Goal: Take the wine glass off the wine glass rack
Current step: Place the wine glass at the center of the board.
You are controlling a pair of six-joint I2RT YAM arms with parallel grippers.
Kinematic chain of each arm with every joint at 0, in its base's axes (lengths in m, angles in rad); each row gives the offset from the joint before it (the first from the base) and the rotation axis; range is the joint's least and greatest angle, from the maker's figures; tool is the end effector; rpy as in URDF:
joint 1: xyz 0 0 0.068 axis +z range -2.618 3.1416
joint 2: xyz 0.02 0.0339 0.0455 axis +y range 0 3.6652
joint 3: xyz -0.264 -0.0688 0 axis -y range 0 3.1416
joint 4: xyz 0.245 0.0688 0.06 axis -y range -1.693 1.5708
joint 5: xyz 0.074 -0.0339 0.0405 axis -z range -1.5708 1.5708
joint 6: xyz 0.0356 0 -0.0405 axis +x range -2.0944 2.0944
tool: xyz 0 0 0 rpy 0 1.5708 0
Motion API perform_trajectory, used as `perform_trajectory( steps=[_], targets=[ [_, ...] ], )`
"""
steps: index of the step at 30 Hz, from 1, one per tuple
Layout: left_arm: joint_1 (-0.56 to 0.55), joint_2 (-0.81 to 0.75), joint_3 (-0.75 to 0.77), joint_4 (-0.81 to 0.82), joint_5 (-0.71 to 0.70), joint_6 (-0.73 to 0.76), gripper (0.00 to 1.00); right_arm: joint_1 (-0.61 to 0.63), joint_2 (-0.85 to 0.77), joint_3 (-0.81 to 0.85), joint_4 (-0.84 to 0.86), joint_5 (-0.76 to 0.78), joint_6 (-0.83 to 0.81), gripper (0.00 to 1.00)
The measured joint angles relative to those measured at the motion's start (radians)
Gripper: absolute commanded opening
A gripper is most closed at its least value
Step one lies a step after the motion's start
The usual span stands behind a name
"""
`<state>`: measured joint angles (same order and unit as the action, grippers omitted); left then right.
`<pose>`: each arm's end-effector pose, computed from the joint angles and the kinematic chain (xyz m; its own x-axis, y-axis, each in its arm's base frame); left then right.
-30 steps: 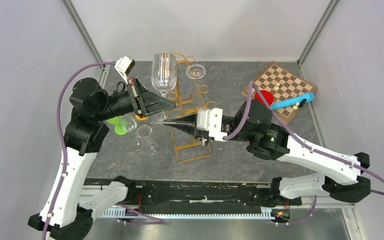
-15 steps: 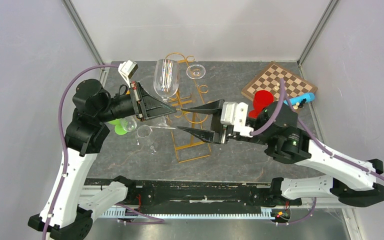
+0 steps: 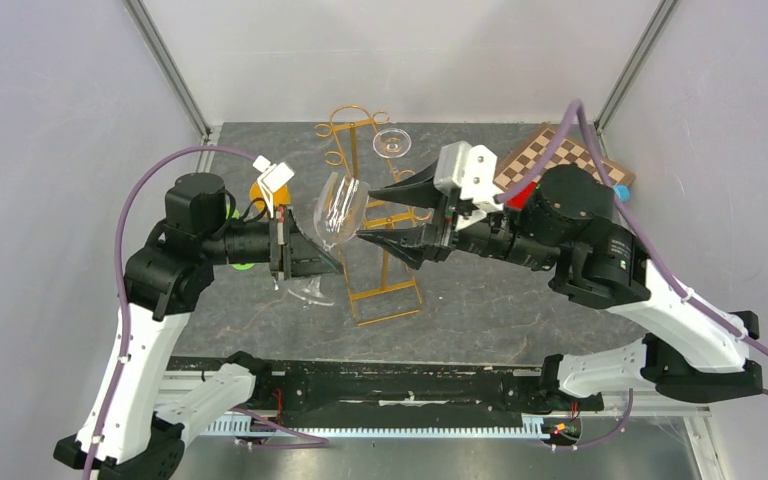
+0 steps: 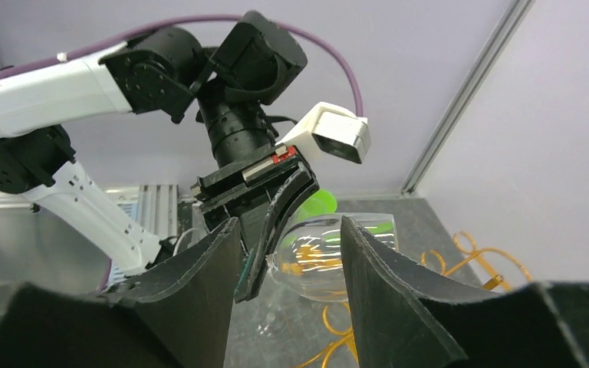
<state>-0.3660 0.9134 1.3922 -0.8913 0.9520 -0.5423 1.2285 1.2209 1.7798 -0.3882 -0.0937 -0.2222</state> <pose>0.1159 -0.0755 0.4507 -0.7874 -0.0188 -0.6161 0.5815 0.3092 -0.7525 0.0684 0.2020 0.5609 0.2691 0.1016 -0.9577 -0.9324 0.2765 -0.2327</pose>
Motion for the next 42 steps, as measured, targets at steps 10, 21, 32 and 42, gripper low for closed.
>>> perform_trajectory(
  steps=[10,21,32,42],
  targets=[
    [-0.032,-0.068,-0.015,-0.163,-0.01,0.222,0.02,-0.03,0.058,0.056,-0.148,-0.08,0.103,0.55],
    [-0.198,-0.151,-0.021,-0.257,-0.029,0.343,0.02,-0.132,0.05,0.04,-0.193,-0.314,0.167,0.54],
    [-0.265,-0.175,-0.049,-0.299,-0.09,0.392,0.02,-0.153,0.027,-0.061,-0.196,-0.545,0.182,0.51],
    [-0.271,-0.178,-0.049,-0.308,-0.105,0.404,0.02,-0.153,0.021,-0.143,-0.17,-0.603,0.193,0.49]
  ],
)
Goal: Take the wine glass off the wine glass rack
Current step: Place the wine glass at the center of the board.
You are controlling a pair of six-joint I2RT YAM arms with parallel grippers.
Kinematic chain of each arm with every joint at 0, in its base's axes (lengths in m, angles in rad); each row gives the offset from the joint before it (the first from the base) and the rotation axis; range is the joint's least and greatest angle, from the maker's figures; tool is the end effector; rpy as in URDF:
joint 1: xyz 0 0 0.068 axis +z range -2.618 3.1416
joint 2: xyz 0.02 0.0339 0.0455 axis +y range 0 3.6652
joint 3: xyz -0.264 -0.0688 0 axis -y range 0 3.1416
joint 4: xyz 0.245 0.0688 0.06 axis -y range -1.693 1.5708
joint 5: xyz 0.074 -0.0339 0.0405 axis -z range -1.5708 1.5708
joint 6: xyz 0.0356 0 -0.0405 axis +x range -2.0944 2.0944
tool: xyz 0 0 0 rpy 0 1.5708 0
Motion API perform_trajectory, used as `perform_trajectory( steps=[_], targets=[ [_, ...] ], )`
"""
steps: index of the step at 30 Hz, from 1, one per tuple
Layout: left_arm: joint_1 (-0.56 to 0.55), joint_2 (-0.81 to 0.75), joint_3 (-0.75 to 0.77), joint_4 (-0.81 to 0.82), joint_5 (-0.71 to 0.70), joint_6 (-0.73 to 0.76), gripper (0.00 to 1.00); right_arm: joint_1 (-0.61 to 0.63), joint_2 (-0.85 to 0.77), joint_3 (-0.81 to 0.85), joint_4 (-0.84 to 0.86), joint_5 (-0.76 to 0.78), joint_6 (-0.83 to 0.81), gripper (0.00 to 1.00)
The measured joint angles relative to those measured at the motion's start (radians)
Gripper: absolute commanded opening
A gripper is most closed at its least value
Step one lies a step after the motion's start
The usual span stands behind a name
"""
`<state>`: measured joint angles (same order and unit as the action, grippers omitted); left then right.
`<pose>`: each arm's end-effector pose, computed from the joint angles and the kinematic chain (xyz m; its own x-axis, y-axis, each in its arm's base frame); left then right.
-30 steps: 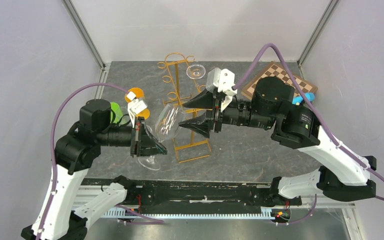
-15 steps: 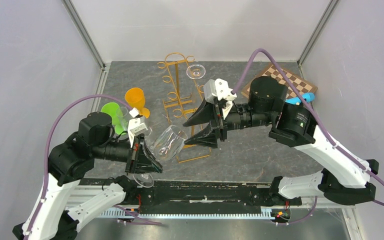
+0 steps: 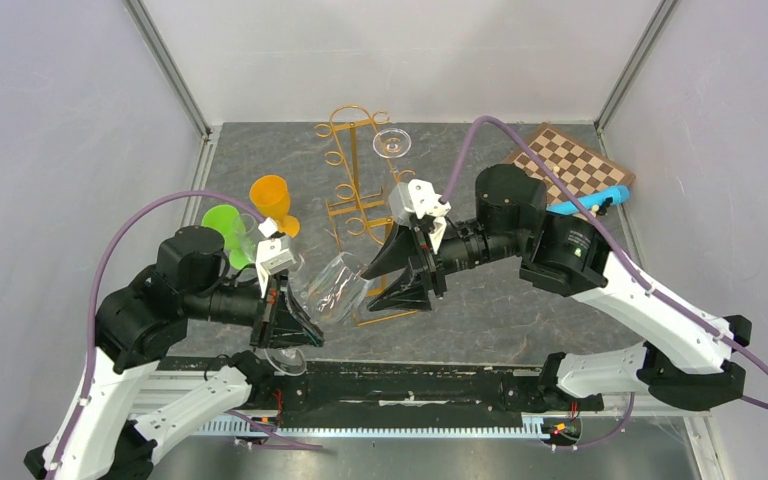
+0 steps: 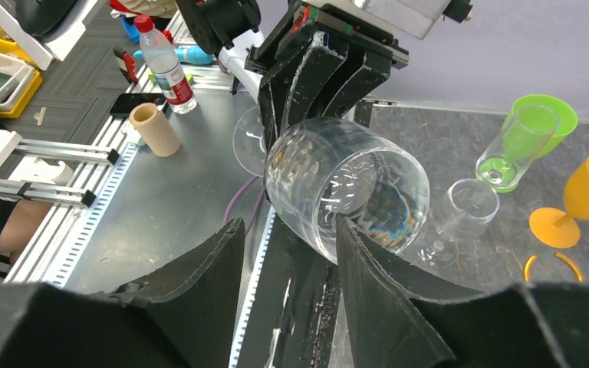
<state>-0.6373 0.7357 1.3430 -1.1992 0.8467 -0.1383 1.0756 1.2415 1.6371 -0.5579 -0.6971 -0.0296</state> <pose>0.0422 -0.0644 0.4253 -0.5674 0.3064 -0.7643 0.8235 0.2067 -0.5284 0.0928 0.2199 0.4967 -0.0479 -0.1364 -0.9895 -0.9775 -0.1972 0.0745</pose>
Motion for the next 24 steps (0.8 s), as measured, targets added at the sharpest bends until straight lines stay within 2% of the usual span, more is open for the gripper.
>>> perform_trajectory(
  steps=[7,16,22,24],
  targets=[
    [-0.002,-0.006,0.0,-0.006,-0.003,0.0,0.02,-0.002,0.0,-0.046,0.06,-0.043,0.022,0.46],
    [-0.013,-0.005,-0.002,-0.006,-0.004,0.001,0.02,-0.005,0.006,-0.06,0.123,-0.094,0.056,0.31],
    [-0.015,-0.005,-0.002,-0.015,-0.008,0.002,0.02,-0.007,0.012,-0.082,0.156,-0.112,0.069,0.28],
    [-0.016,-0.005,-0.002,-0.023,-0.008,0.002,0.02,-0.007,0.013,-0.093,0.163,-0.117,0.074,0.24]
  ],
)
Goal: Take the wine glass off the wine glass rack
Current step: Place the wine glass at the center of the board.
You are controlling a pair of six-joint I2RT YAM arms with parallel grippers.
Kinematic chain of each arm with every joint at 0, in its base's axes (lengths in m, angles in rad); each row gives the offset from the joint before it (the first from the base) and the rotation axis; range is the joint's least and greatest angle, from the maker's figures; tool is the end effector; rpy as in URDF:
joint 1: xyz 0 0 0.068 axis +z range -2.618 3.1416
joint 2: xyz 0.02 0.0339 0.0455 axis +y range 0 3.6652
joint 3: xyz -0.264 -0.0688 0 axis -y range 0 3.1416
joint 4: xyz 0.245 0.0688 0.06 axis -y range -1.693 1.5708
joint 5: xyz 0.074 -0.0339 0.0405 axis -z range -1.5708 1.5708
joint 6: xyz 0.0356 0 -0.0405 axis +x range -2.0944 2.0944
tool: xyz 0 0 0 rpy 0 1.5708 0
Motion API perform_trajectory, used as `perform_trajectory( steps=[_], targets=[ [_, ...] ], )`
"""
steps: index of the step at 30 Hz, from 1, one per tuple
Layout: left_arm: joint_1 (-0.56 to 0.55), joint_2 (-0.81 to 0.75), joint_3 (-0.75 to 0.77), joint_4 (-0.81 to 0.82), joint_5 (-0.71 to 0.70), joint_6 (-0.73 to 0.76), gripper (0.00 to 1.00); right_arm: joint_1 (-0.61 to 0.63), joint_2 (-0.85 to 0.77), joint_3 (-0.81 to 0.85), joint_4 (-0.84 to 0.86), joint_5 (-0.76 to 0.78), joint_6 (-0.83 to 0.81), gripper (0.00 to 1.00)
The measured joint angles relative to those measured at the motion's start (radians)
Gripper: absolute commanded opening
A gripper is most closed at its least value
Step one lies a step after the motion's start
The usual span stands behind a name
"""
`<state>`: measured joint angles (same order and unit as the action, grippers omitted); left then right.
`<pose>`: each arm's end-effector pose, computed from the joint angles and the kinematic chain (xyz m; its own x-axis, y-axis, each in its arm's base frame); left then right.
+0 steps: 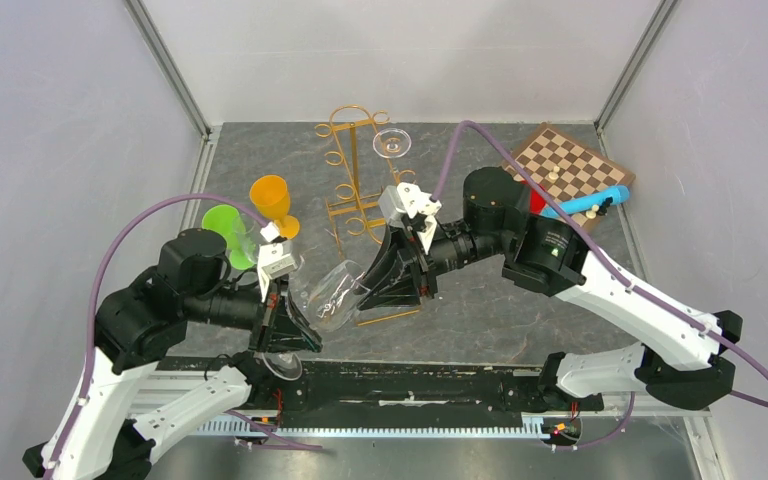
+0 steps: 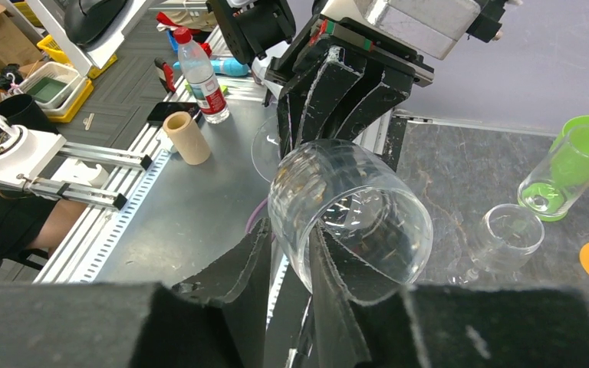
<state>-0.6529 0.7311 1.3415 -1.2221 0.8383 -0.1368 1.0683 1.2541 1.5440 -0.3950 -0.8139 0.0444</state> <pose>0.0394 -0.0635 0.4232 -0.5732 0.3236 -0.7528 0.8192 0.2075 -0.5346 0.0993 0.2345 0.4816 -0.0926 -0.1053 -0.9901 -0.9468 -0.2985 0.1203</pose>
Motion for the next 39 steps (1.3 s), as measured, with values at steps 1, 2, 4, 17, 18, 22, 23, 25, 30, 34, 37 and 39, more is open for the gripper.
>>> perform_trajectory(
  steps=[1,2,4,17,18,22,23,25,30,34,37,39],
  targets=[
    [0.0,0.0,0.0,-0.003,0.0,0.0,0.02,0.0,0.0,-0.005,0.003,-0.002,0.001,0.21],
    [-0.002,0.001,0.0,-0.007,-0.001,0.0,0.02,0.0,0.002,-0.01,0.006,-0.002,0.004,0.19],
    [-0.003,0.003,0.0,-0.013,-0.002,0.001,0.02,0.0,0.003,-0.018,0.014,-0.005,0.009,0.12],
    [-0.007,0.03,0.0,-0.004,-0.036,0.063,0.51,0.002,-0.012,-0.061,0.018,-0.064,0.029,0.0],
    [-0.005,0.04,0.0,0.002,-0.04,0.061,0.55,0.003,-0.014,-0.072,0.013,-0.063,0.026,0.0],
    [-0.004,0.063,0.0,-0.005,-0.068,0.061,0.69,0.0,-0.02,-0.084,0.005,-0.063,0.016,0.0],
    [-0.004,0.066,0.0,-0.003,-0.072,0.061,0.7,0.001,-0.025,-0.084,-0.001,-0.06,0.01,0.0],
    [-0.004,0.068,0.0,0.006,-0.074,0.061,0.73,0.001,-0.037,-0.084,-0.02,-0.053,-0.008,0.0],
    [-0.004,0.068,0.002,0.026,-0.078,0.061,0.76,0.002,-0.069,-0.099,-0.104,-0.016,-0.075,0.0],
    [-0.004,0.068,0.002,0.028,-0.092,0.061,0.77,0.002,-0.126,-0.154,-0.184,0.04,-0.128,0.0],
    [-0.004,0.071,0.002,0.029,-0.115,0.061,0.77,0.002,-0.178,-0.201,-0.245,0.104,-0.149,0.0],
    [-0.004,0.074,0.002,0.03,-0.133,0.061,0.77,0.002,-0.214,-0.222,-0.286,0.153,-0.155,0.0]
  ],
)
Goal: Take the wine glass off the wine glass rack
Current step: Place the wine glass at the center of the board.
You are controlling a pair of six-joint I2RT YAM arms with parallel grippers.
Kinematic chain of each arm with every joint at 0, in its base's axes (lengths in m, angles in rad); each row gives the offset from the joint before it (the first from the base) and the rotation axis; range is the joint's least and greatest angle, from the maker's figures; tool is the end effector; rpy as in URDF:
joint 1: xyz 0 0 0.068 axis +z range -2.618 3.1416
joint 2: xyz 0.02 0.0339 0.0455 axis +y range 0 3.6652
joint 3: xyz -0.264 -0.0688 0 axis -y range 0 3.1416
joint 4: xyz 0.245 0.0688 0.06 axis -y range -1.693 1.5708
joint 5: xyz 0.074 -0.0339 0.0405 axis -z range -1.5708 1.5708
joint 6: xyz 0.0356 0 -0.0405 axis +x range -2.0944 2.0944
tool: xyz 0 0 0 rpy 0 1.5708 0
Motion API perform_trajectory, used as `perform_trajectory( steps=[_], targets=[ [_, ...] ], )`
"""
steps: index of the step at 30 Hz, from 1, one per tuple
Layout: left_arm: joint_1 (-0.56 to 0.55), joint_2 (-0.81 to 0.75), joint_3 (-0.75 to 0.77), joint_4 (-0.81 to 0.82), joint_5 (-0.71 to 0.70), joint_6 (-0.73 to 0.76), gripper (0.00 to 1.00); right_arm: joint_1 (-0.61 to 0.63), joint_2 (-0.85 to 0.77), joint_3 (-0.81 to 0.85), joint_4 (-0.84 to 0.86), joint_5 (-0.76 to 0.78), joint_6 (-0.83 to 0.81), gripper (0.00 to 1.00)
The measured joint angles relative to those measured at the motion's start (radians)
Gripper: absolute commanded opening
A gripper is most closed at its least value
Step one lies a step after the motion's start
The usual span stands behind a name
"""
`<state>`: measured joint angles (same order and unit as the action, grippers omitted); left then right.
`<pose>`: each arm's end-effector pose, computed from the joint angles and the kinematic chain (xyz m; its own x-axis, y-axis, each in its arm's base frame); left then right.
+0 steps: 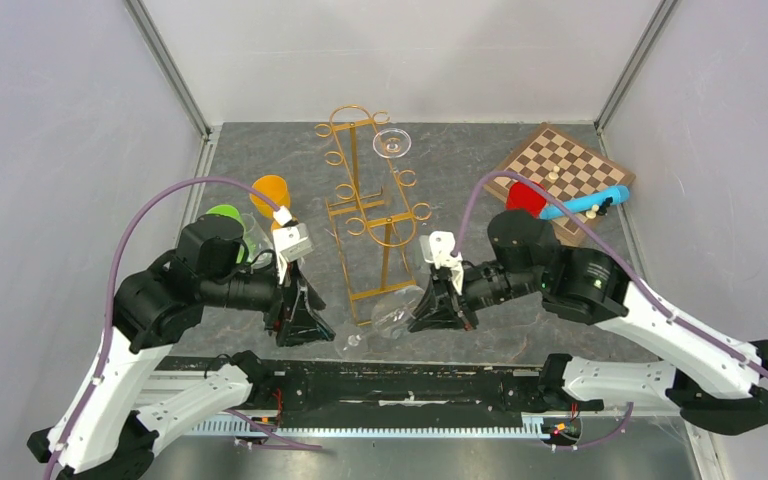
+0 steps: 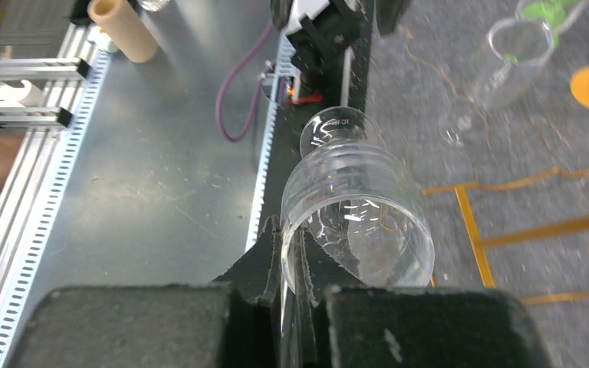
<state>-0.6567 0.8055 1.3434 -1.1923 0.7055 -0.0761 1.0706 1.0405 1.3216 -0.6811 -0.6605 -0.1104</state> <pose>0.0627 -0.0775 0.4194 -0.5470 0.3486 -0.7611 0.8331 0.3163 -0.4539 0.0764 0.1853 0.4271 -0.0794 -0.3267 -0.9418 -0.9787 -0.1541 0.1360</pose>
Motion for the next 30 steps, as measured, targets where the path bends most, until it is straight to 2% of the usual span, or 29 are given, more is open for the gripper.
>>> perform_trajectory(
  steps=[5,11,20,25,30],
  targets=[
    [0.0,0.001,0.0,0.022,-0.036,0.0,0.76,0.0,-0.089,-0.03,-0.101,0.148,0.001,0.0],
    [0.0,-0.006,-0.002,0.041,-0.089,0.0,0.76,0.0,-0.185,-0.067,-0.195,0.383,0.079,0.0],
    [0.0,-0.056,-0.005,0.075,-0.174,-0.005,0.75,-0.01,-0.196,-0.147,-0.342,0.79,0.235,0.0],
    [0.0,-0.088,-0.009,0.091,-0.211,-0.033,0.73,-0.099,-0.163,-0.167,-0.361,0.896,0.249,0.0],
    [0.0,-0.113,-0.016,0.103,-0.238,-0.065,0.73,-0.261,-0.12,-0.18,-0.356,0.915,0.216,0.0]
  ],
)
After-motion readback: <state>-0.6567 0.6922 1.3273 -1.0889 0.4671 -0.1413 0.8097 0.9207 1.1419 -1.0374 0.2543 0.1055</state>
